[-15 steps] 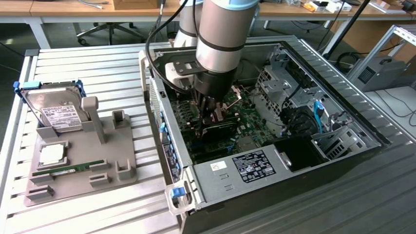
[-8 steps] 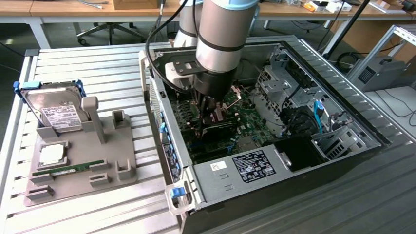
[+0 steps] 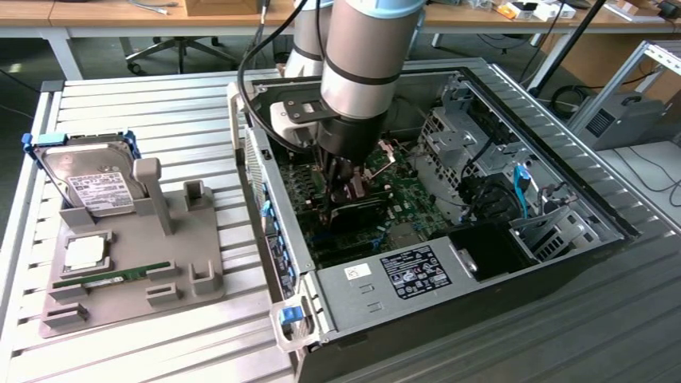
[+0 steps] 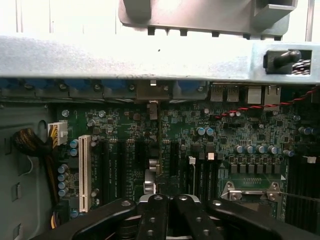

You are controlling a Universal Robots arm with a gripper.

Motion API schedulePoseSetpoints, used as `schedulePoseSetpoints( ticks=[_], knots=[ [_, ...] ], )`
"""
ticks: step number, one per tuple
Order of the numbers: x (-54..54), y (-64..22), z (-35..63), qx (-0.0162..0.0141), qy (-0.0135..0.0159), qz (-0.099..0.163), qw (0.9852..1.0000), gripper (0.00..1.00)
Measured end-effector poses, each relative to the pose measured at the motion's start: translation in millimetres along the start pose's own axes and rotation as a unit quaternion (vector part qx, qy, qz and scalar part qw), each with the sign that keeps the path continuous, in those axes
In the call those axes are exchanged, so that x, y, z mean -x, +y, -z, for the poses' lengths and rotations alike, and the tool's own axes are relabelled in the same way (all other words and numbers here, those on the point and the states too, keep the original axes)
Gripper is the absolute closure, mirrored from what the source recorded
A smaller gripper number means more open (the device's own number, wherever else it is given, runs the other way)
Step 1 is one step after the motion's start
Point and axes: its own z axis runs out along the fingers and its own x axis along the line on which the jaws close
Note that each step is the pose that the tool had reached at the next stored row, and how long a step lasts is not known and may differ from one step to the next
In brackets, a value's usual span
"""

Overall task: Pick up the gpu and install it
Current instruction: 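Press down on the gpu until it lock into place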

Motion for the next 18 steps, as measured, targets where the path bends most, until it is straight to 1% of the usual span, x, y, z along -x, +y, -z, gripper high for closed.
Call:
schedulePoseSetpoints(
  ticks=[1,3,6,18],
  knots=[
    [0.0,0.0,0.0,0.0000,-0.0004,0.000,1.0000,0.89],
    [-2.0,0.0,0.1,0.0000,-0.0020,0.000,1.0000,0.89],
    [-4.9,0.2,0.1,-0.0001,-0.0035,0.000,1.0000,0.89],
    [-5.0,0.2,0.1,0.0000,-0.0036,0.000,1.0000,0.89]
  ],
)
